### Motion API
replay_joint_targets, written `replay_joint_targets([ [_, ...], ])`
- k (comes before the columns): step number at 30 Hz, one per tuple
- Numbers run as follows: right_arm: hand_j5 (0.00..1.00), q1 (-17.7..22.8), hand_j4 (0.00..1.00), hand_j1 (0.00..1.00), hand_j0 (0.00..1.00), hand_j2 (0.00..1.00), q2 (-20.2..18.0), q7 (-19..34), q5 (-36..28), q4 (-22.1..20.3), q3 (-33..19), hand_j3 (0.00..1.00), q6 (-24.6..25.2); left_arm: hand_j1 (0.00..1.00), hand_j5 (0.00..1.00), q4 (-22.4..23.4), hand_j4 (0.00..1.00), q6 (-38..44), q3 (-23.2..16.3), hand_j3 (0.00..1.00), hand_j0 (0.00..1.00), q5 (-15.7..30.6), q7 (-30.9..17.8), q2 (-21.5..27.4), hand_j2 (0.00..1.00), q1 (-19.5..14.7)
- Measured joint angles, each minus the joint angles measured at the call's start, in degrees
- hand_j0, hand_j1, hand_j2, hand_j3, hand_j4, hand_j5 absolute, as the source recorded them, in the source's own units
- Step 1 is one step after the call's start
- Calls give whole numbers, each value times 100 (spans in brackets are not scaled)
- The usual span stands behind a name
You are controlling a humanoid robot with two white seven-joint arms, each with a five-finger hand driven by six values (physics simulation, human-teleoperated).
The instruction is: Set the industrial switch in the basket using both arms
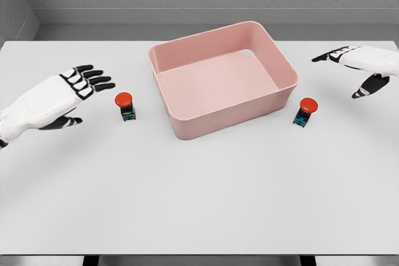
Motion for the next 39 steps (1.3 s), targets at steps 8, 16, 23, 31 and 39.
replay_joint_targets([
  [8, 100, 9, 100, 100, 100, 100, -148, -498, 14, -19, 229, 100, -28, 100, 100, 453, 100, -2, -155, 100, 100, -276, -312, -449, 100, -765],
  [16, 100, 9, 100, 100, 100, 100, -493, -588, 28, -179, 651, 100, -24, 100, 100, 1051, 100, -2, -598, 100, 100, -687, -343, -1117, 100, -914],
  [23, 100, 9, 100, 100, 100, 100, -510, -265, 33, -634, 696, 100, -35, 100, 100, 1299, 100, -2, -770, 100, 100, -841, -356, -1382, 100, -1090],
  [31, 89, 18, 89, 89, 89, 89, -295, -185, 4, -652, 694, 89, 46, 97, 97, 1635, 97, -2, -949, 97, 97, -892, -363, -1485, 97, -1169],
  [39, 86, 18, 86, 86, 86, 86, -93, -171, -10, -628, 701, 86, 218, 42, 42, 1678, 42, -3, -980, 42, 42, -876, -344, -1490, 42, -1169],
])
